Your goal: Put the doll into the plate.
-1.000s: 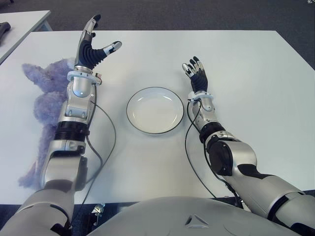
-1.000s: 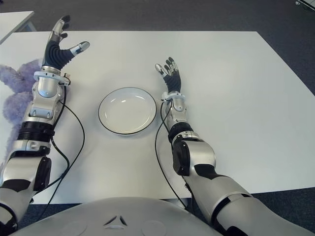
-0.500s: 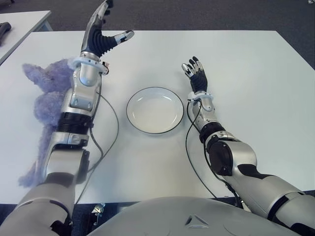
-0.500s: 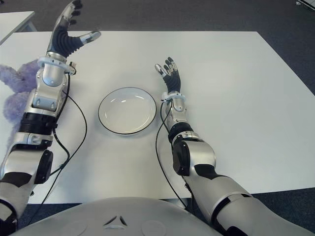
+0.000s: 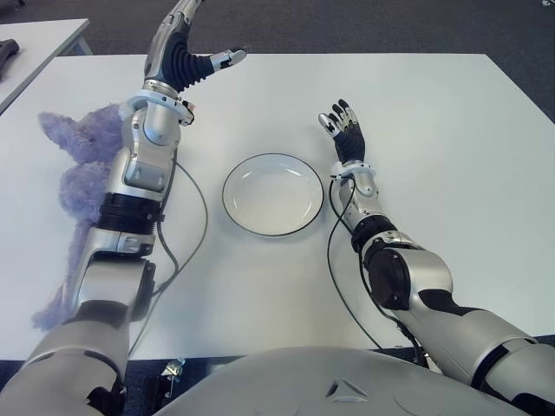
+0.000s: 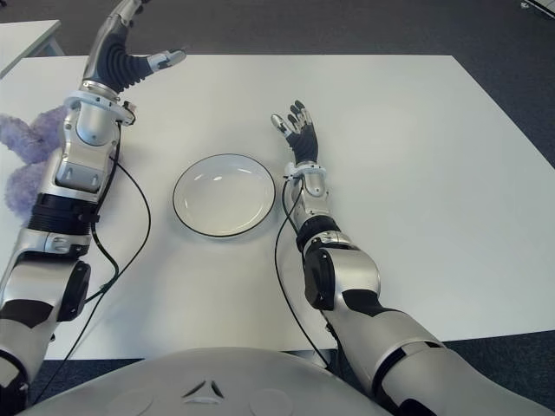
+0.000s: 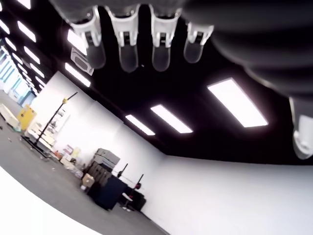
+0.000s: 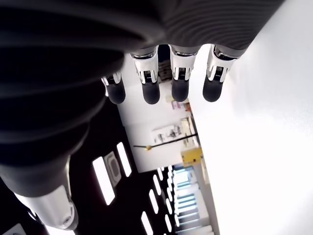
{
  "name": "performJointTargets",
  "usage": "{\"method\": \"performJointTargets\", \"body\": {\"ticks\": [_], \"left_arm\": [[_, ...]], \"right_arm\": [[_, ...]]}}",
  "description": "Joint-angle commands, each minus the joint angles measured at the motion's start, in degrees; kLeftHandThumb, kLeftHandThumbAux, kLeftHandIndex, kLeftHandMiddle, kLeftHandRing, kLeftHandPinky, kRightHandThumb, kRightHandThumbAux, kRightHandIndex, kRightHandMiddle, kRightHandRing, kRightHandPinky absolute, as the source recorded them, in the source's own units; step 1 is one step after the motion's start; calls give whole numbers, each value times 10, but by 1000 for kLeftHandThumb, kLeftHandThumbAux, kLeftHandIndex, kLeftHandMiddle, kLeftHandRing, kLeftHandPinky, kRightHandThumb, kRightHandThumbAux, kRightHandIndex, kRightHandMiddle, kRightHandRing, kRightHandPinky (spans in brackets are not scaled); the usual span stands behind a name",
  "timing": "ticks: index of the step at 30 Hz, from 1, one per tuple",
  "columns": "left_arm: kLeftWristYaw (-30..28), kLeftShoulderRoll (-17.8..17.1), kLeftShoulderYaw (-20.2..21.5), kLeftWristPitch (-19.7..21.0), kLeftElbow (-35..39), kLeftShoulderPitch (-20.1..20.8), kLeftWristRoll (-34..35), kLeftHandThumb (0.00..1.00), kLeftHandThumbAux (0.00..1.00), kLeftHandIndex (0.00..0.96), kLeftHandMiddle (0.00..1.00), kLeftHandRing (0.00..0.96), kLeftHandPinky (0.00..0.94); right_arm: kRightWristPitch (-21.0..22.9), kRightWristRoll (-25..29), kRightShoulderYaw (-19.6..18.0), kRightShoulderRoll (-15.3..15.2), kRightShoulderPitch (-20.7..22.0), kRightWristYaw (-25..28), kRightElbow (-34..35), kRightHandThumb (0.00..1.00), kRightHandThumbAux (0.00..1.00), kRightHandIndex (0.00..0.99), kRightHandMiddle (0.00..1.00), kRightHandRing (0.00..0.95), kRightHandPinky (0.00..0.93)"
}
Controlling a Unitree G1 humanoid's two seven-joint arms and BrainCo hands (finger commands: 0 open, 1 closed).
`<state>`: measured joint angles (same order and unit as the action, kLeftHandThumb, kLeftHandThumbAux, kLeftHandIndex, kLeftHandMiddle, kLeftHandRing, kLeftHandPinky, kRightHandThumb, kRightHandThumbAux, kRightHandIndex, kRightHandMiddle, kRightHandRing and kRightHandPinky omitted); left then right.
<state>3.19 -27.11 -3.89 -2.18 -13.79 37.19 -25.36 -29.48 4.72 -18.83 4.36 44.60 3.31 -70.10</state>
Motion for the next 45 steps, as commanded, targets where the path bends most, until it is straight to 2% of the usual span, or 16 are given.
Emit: {"method": "performJointTargets", "body": {"ticks": [1,11,18,29,34,45], "left_arm": [[-32,-37,-14,6,-4,7,-29,24,385,0,77,82,84],[-43,-54,-21,18,6,15,-50,44,404,0,74,80,97],[-54,-72,-14,20,24,7,-46,51,414,0,79,85,102],[-72,-147,25,4,74,-52,-43,19,400,0,85,84,88],[-78,-169,32,-2,84,-63,-42,6,390,0,99,94,92],[-97,-218,53,21,116,-88,-47,7,342,0,88,88,91]], "right_arm": [[74,5,-10,67,-117,-13,-80,147,737,0,23,27,70],[74,7,-11,66,-117,-10,-80,148,755,0,22,28,73],[74,7,-11,66,-117,-7,-80,153,755,0,25,30,70],[76,9,-13,65,-117,-2,-80,157,746,0,24,30,72],[77,8,-12,64,-116,-4,-80,150,745,0,23,29,72],[84,7,-13,61,-115,-2,-81,144,739,0,27,31,72]]}}
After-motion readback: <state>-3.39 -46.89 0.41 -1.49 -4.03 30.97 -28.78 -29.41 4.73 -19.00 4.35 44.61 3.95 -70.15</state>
